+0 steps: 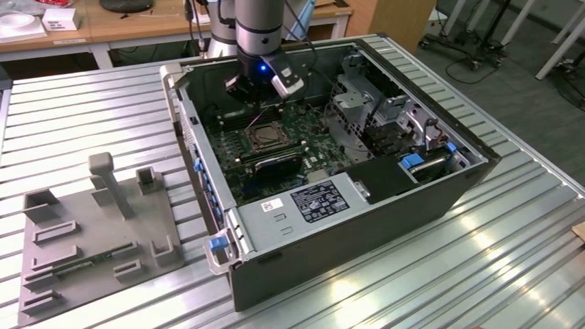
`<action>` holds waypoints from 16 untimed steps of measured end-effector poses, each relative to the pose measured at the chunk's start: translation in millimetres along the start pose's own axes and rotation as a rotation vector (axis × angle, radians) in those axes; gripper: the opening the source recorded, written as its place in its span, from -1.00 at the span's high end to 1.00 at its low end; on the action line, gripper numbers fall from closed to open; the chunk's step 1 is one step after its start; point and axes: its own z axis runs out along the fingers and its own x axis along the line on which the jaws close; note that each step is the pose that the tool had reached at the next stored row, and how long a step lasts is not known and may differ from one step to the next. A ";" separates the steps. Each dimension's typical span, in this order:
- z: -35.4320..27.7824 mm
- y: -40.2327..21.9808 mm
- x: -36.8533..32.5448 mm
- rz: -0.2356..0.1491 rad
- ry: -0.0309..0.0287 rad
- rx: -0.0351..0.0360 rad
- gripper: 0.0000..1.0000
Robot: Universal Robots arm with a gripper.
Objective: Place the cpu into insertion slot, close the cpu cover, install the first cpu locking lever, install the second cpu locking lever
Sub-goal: 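Install the first cpu locking lever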
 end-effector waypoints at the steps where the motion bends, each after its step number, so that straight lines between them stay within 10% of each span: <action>1: 0.3 -0.1 -0.1 0.000 0.0000 0.0000 0.79; 16: 4.7 -0.5 -3.5 0.000 0.0001 0.0001 0.79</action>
